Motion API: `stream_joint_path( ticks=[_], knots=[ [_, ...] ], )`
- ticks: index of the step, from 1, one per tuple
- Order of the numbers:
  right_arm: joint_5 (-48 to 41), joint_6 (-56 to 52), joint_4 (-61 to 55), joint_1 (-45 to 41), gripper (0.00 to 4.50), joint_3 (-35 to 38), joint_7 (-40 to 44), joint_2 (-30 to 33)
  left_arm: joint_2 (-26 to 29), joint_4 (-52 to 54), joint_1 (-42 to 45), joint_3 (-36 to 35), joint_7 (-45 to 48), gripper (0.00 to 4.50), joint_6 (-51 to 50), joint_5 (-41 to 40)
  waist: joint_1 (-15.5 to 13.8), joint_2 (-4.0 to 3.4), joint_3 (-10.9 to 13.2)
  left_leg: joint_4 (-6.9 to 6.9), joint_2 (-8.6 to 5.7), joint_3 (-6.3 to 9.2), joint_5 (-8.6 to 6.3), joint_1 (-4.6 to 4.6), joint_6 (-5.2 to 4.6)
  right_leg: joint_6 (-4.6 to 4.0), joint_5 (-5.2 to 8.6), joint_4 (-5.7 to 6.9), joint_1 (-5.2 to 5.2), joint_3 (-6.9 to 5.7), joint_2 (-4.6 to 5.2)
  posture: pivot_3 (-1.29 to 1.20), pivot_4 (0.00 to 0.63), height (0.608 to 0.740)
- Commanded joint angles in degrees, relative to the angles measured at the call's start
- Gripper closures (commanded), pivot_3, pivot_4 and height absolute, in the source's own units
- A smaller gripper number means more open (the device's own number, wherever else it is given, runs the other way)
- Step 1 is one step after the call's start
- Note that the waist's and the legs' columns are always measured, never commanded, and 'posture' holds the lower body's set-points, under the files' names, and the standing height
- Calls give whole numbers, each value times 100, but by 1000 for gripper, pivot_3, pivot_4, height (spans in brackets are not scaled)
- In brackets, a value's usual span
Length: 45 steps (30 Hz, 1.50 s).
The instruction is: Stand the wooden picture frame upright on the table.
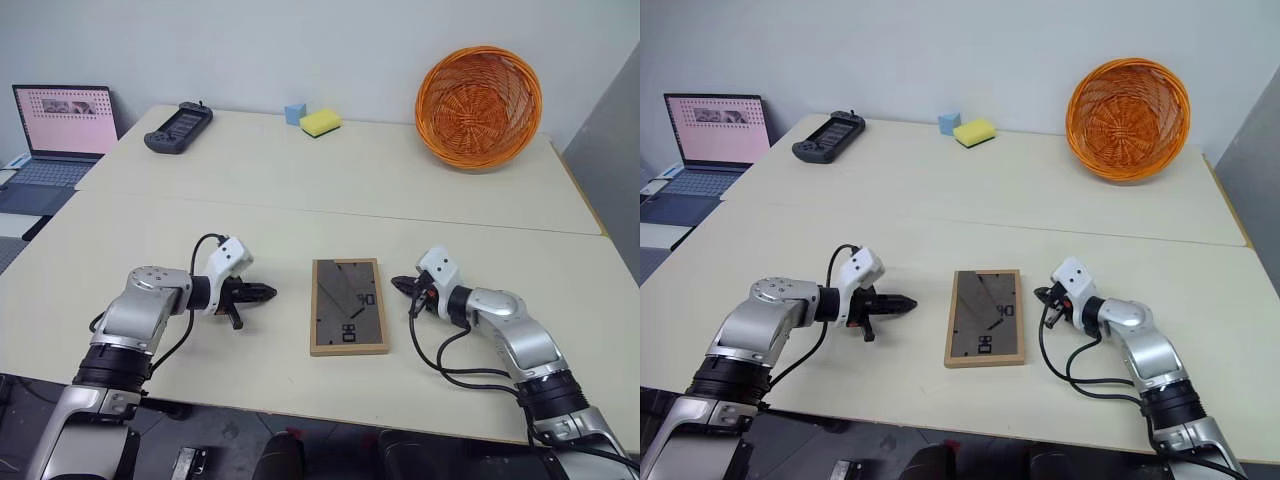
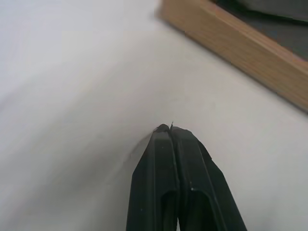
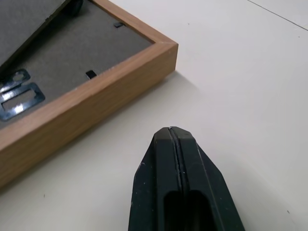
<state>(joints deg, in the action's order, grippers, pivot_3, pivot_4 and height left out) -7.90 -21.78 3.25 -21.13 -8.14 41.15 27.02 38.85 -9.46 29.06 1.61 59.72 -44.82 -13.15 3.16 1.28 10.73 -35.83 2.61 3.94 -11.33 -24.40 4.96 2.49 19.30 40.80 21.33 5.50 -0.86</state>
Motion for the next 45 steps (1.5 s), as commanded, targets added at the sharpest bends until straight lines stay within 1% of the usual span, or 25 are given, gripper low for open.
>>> stream_joint_path(
  ticks=[1,2,3,4,6,8,11,14,17,19,20,24,26,30,32,33,38,39,41,45],
  knots=[
    [-66,-210,-511,324,4500,279,4,292,-496,1058,244,-1023,-849,4485,-3203,-789,-1,0,0,-2,-2,4,0,-5,0,0,0,1,1,-1,0,0,150,740],
    [-94,-263,-650,419,4500,314,29,362,-667,1311,307,-1299,-946,4485,-4029,-917,5,0,0,-5,-1,5,0,-8,0,0,0,0,2,-3,0,0,150,740],
    [-107,-296,-843,565,4500,329,107,487,-764,1401,297,-1492,-1140,4485,-4490,-1330,-3,0,0,-7,-2,10,0,-12,0,1,0,-1,3,-8,-1,0,150,740],
    [-117,-325,-989,671,4500,337,158,574,-828,1457,261,-1628,-1336,4485,-4715,-1674,5,2,-1,-10,-6,18,0,-22,0,1,0,0,4,-12,-1,0,150,740],
    [-157,-378,-1243,877,4500,341,276,743,-999,1366,203,-1895,-2001,4485,-4768,-2519,6,1,-1,-13,-6,27,0,-26,1,1,1,1,5,-17,-1,0,150,740],
    [-201,-433,-1397,1041,4500,347,372,871,-1048,1123,210,-2021,-2705,4485,-4768,-3583,4,1,-1,-14,-3,31,0,-23,1,1,1,4,3,-20,0,0,150,740],
    [-184,-398,-1439,1146,4500,331,389,962,-721,923,96,-1869,-3458,4485,-4768,-5062,22,3,-2,-15,3,30,0,-19,1,1,1,2,3,-20,0,0,150,740],
    [-189,-399,-1426,1150,4500,334,358,952,-397,604,18,-1686,-4183,4485,-4768,-6065,31,3,-2,-14,5,26,0,-10,1,1,0,6,2,-17,-1,0,150,740],
    [-174,-367,-1490,1172,4500,292,359,960,-263,326,21,-1594,-4939,4485,-4768,-6693,22,3,-2,-14,1,27,0,-10,1,1,0,5,-1,-16,0,0,150,740],
    [-170,-368,-1517,1190,4500,281,358,967,-214,244,17,-1547,-5327,4113,-4768,-7112,18,3,-2,-14,-1,26,0,-9,1,1,0,4,-2,-14,1,0,150,740],
    [-169,-369,-1523,1201,4500,283,355,969,-180,254,-16,-1530,-5492,4034,-4768,-7338,18,3,-2,-14,0,27,0,-9,1,1,0,4,-2,-15,1,0,150,740],
    [-150,-342,-1509,1223,4500,277,346,970,-55,208,-114,-1438,-6111,3118,-4679,-8145,20,3,-2,-14,1,27,1,-9,2,1,0,5,-1,-15,0,0,150,740],
    [-141,-330,-1498,1222,4500,267,344,964,48,249,-201,-1298,-6415,2733,-4463,-8569,19,3,-2,-14,0,26,1,-9,2,1,0,5,-1,-13,0,0,150,740],
    [-154,-343,-1527,1238,4500,275,337,960,426,378,-443,-876,-7013,1923,-3897,-9503,16,3,-2,-13,1,25,1,-8,2,0,0,4,-1,-11,0,0,150,740],
    [-130,-313,-1468,1205,4500,248,345,958,547,398,-486,-672,-7210,1537,-3660,-9825,15,3,-2,-13,1,22,1,-7,2,0,1,4,-1,-7,0,0,150,740],
    [-116,-299,-1441,1165,4500,237,369,979,565,415,-461,-592,-7262,1404,-3566,-9917,11,2,-2,-13,1,22,1,-7,2,0,1,4,-1,-8,0,0,150,740],
    [-146,-341,-1459,1154,4500,290,316,933,580,568,-566,-455,-7318,1404,-3255,-9985,8,2,-3,-13,1,17,1,-7,2,-1,1,2,0,-4,0,0,150,740],
    [-146,-353,-1469,1158,4500,274,333,937,585,594,-552,-420,-7285,1120,-3243,-9985,8,2,-3,-13,1,17,1,-6,2,-2,2,2,0,-4,-1,0,150,740],
    [-125,-314,-1494,1174,4500,203,438,1004,555,617,-485,-400,-7169,932,-3229,-9985,7,2,-3,-13,1,17,1,-6,2,-2,2,2,0,-4,-2,0,150,740],
    [76,-60,-1310,1172,4500,71,495,1071,503,505,-398,-347,-7216,143,-3163,-9985,1,2,-3,-13,0,17,1,-6,2,-2,2,1,-1,-4,-2,0,150,740]
  ],
)
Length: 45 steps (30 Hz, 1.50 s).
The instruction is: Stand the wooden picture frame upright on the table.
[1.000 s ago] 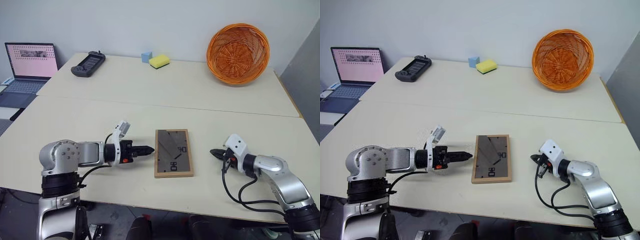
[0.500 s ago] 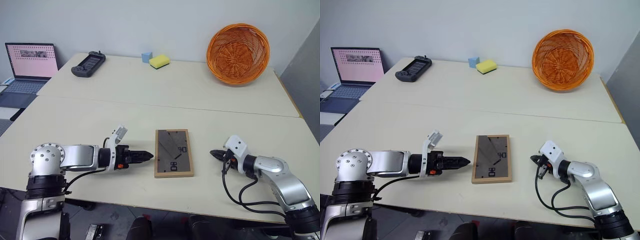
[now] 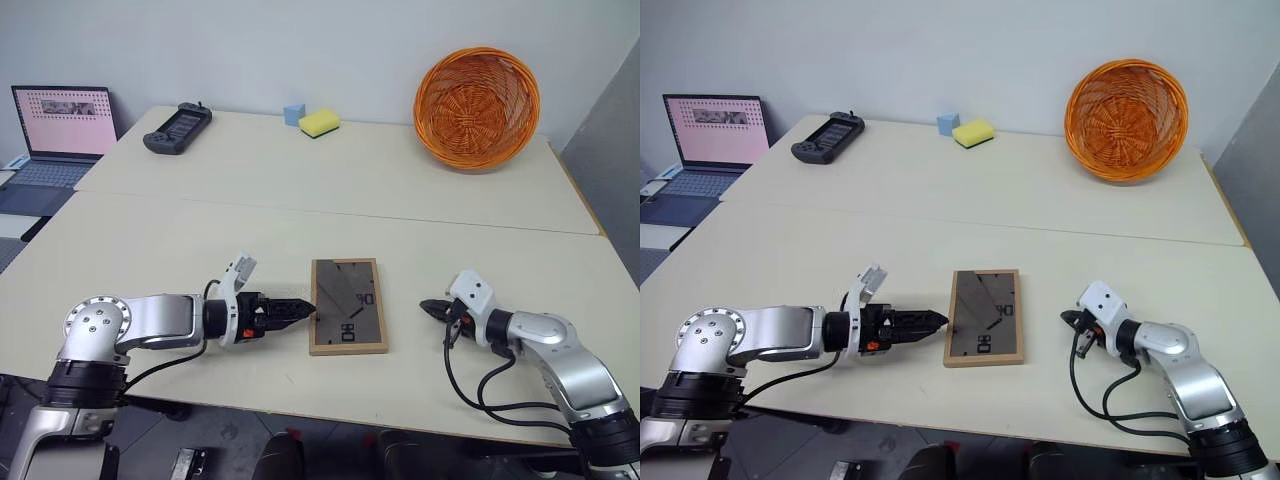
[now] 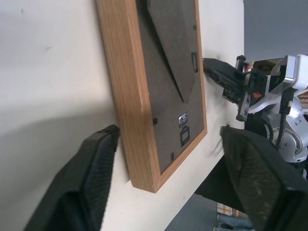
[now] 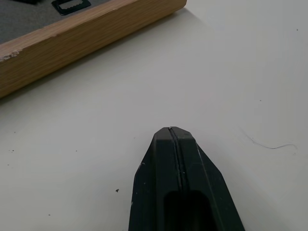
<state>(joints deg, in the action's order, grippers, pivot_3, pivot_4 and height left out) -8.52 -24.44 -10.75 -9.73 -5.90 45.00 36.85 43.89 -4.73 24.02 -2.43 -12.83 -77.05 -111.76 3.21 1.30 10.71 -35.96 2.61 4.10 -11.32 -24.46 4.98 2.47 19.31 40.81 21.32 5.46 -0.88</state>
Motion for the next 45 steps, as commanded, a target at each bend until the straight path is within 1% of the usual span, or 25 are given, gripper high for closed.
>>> stream_joint_path(
  ticks=[1,9,16,22,28,32,38,45],
  knots=[
    [116,199,80,44,4500,-164,132,66,-8,17,95,72,26,23,69,-124,-4,1,0,0,0,0,0,0,0,0,0,0,0,0,0,0,150,740],
    [-39,45,-279,111,4500,-272,203,-48,-91,-18,-65,160,-33,23,92,-124,-2,1,-1,0,1,0,0,1,0,0,0,-2,-1,1,-1,0,150,740],
    [-212,-363,-592,-32,4500,-451,122,-423,-139,-24,-122,278,-114,23,126,-124,3,1,0,1,4,-1,0,2,0,-1,0,-1,0,2,-3,0,150,740],
    [-250,-579,-582,-217,4500,-461,-70,-657,-117,-89,-198,340,-329,23,174,-124,1,1,0,1,2,-2,0,2,0,-1,1,-2,1,3,-2,0,150,740],
    [-319,-789,-577,-466,4500,-496,-161,-871,-384,-130,-159,442,-564,23,332,-124,-20,-2,-2,1,1,-2,0,2,0,-1,1,-3,0,3,-1,0,150,740],
    [-391,-1063,-575,-691,4500,-526,-319,-1174,-543,-112,-109,456,-665,23,382,-124,-36,-2,-2,1,-2,-3,0,2,0,-1,1,-6,-2,4,2,0,150,740],
    [-384,-1221,-650,-669,4500,-495,-312,-1171,-606,-147,-93,379,-741,23,382,-124,-90,-2,-2,1,-6,-2,0,1,0,-1,1,-10,-4,3,4,0,150,740],
    [-419,-1387,-603,-714,4500,-605,-544,-1445,-650,-146,-88,328,-792,23,406,-124,-93,-2,-3,2,-4,-3,0,1,0,-1,1,-11,-3,4,4,0,150,740]
  ],
)
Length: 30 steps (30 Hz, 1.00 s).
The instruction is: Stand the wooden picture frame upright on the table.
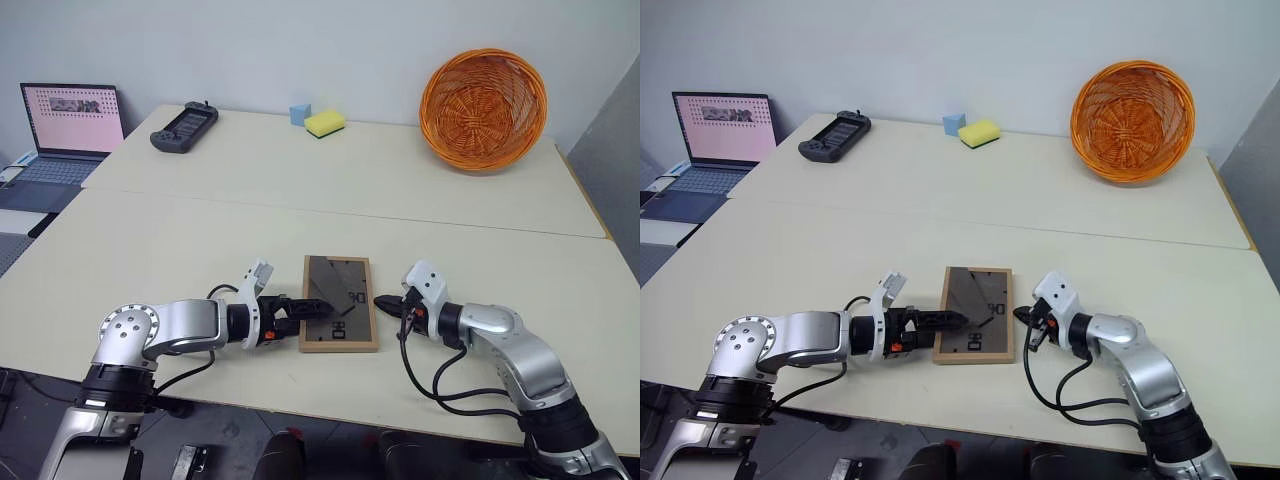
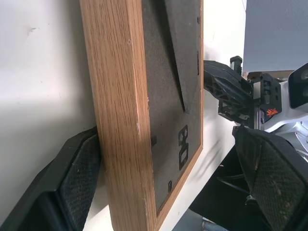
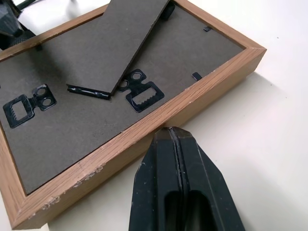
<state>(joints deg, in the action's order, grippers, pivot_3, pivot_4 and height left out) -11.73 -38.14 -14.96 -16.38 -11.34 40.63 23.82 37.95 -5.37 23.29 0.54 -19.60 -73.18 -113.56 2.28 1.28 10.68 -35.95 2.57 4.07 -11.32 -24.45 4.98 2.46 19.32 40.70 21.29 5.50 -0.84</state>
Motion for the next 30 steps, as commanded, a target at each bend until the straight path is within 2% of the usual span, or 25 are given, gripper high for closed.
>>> stream_joint_path(
  ticks=[1,10,15,25,27,29,30],
  knots=[
    [-108,-37,-190,-68,4500,-76,-146,-200,-55,-89,-12,26,-118,23,18,56,0,0,0,0,0,0,0,0,0,0,0,0,0,0,0,0,150,740],
    [-104,-136,19,-517,4500,-104,-561,-747,-71,-81,10,18,-89,23,-59,56,13,0,0,2,2,-1,0,0,0,0,0,0,4,-1,-1,0,150,740],
    [-54,-51,129,-552,4500,-141,-578,-743,-39,-162,71,0,256,23,-309,56,-23,1,0,3,0,-1,0,-2,0,0,0,-5,3,-1,0,0,150,740],
    [-59,59,173,-443,4500,-83,-524,-537,-58,-234,20,-103,95,23,-204,56,-13,1,0,5,3,-2,0,-2,0,0,0,-8,5,0,-1,0,150,740],
    [-61,72,209,-472,4500,-76,-520,-516,-78,-219,6,-128,103,388,-190,56,-12,1,0,6,3,-1,0,-2,0,0,0,-8,5,0,-1,0,150,740],
    [-60,84,231,-494,4500,-76,-523,-507,-85,-204,1,-146,131,542,-195,56,-12,1,0,6,3,-2,0,-2,0,0,0,-9,5,0,-1,0,150,740],
    [-62,92,236,-498,4500,-76,-526,-505,-84,-199,1,-152,150,882,-202,56,-12,1,0,6,3,-2,0,-3,0,0,0,-10,5,0,-1,0,150,740]
  ],
)
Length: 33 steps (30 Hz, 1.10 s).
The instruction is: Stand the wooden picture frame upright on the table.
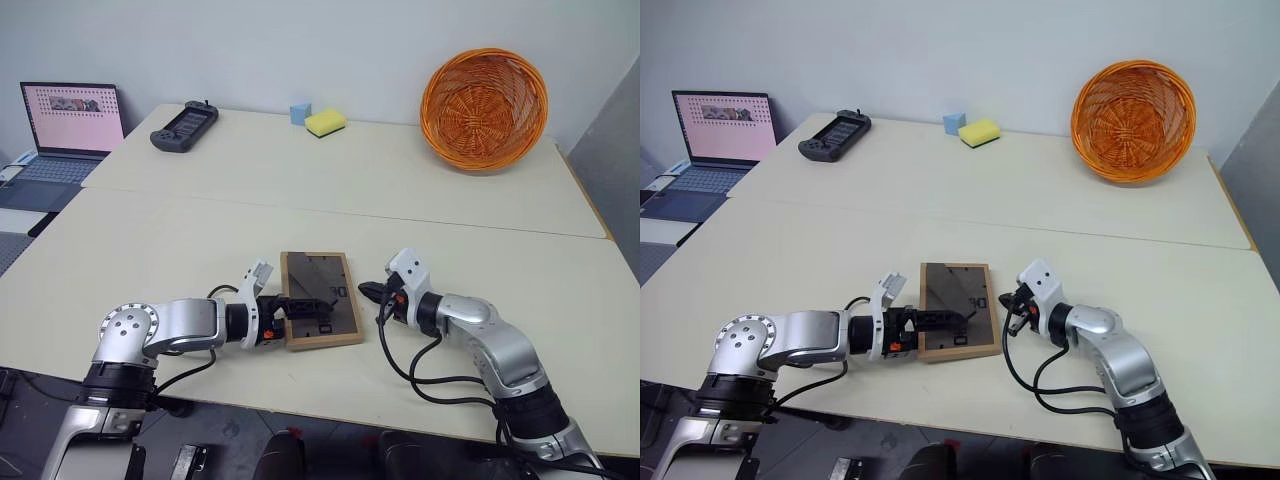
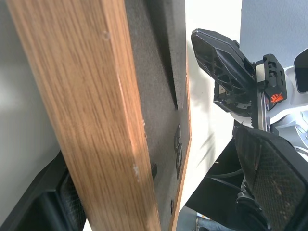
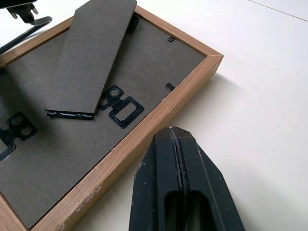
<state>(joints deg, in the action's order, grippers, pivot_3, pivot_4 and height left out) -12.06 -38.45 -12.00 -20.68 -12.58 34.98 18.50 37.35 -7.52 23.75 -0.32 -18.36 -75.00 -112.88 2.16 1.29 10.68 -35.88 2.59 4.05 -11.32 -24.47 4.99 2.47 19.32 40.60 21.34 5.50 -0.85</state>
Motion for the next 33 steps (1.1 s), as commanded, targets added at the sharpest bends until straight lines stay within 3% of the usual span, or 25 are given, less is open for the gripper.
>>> stream_joint_path(
  ticks=[1,12,18,26,30,33],
  knots=[
    [-33,129,-57,-69,4500,47,37,30,-24,20,-45,-70,38,1001,-23,-12,0,0,0,0,0,0,0,0,0,0,0,0,0,0,0,0,150,740],
    [-8,204,-44,-39,4500,4,12,48,-10,25,4,-94,177,3143,-24,-12,0,0,0,4,0,1,0,-4,0,0,0,-7,1,-2,0,0,150,740],
    [70,306,-44,28,4500,25,39,200,63,10,40,-56,230,3206,-67,-12,0,0,0,5,1,1,0,-5,0,0,0,-10,2,-2,0,0,150,740],
    [-137,293,-280,-11,4500,649,397,1116,393,-124,259,-48,362,3206,40,98,0,0,1,11,1,0,0,-7,0,0,0,-21,2,-1,-1,0,150,740],
    [-420,21,-473,-261,4500,1019,554,1464,458,-453,974,-207,1275,3206,42,998,3,1,2,12,1,1,0,-9,0,0,0,-23,4,-2,-5,0,150,740],
    [-499,-73,-596,-380,3733,1061,557,1511,505,-506,1394,-211,2196,3206,63,1824,8,1,3,13,1,2,0,-16,-1,0,0,-30,7,-5,-8,0,150,740]
  ],
)
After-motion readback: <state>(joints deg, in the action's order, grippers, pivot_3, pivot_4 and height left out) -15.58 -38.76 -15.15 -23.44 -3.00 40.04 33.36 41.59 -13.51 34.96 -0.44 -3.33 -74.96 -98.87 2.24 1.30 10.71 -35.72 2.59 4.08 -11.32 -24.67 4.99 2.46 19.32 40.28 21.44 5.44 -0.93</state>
